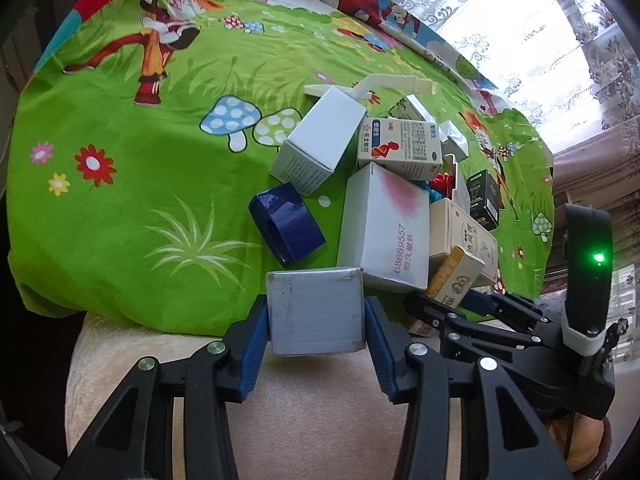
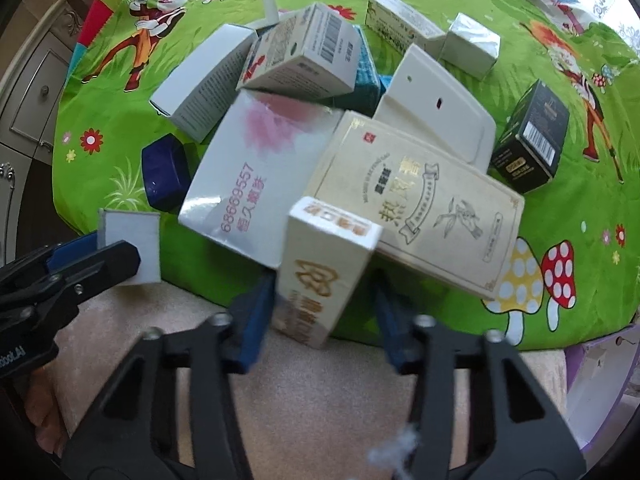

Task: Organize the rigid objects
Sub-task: 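Grasp a small white box with the left tool while the right tool grasps a tall cream box, then carry both held boxes to the purple-rimmed box and release them inside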

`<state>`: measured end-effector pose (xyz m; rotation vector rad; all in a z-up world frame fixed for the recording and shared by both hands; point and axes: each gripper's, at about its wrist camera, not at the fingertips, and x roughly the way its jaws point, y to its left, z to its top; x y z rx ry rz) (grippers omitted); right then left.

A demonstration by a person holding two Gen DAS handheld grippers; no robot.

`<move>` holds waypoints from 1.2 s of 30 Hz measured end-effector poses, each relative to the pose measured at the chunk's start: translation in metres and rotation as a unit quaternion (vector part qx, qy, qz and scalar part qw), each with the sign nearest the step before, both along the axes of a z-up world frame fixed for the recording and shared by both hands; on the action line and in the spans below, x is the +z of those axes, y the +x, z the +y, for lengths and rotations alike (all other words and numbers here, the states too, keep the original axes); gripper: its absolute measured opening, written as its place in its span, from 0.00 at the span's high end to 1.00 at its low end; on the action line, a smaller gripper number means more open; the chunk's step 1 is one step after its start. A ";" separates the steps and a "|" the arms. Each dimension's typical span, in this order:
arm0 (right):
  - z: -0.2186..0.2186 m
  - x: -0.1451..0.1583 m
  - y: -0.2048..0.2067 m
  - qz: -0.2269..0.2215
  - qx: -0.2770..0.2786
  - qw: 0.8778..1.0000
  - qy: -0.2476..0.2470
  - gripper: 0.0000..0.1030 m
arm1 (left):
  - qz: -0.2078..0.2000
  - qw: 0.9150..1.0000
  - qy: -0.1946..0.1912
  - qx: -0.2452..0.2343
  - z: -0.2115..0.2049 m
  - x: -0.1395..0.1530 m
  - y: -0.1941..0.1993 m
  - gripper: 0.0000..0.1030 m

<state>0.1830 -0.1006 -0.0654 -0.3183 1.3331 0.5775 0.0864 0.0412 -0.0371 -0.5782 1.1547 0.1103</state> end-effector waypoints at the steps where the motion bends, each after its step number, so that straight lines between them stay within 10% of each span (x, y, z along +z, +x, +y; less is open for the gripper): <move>1: 0.000 -0.001 0.000 0.000 -0.001 1.000 -0.001 0.63 | -0.001 1.000 0.005 0.000 -0.001 0.001 0.000 0.54; 36: -0.080 0.077 -0.030 -0.138 -0.039 0.989 0.044 0.64 | -0.085 0.971 0.221 -0.046 -0.070 0.071 -0.005 0.54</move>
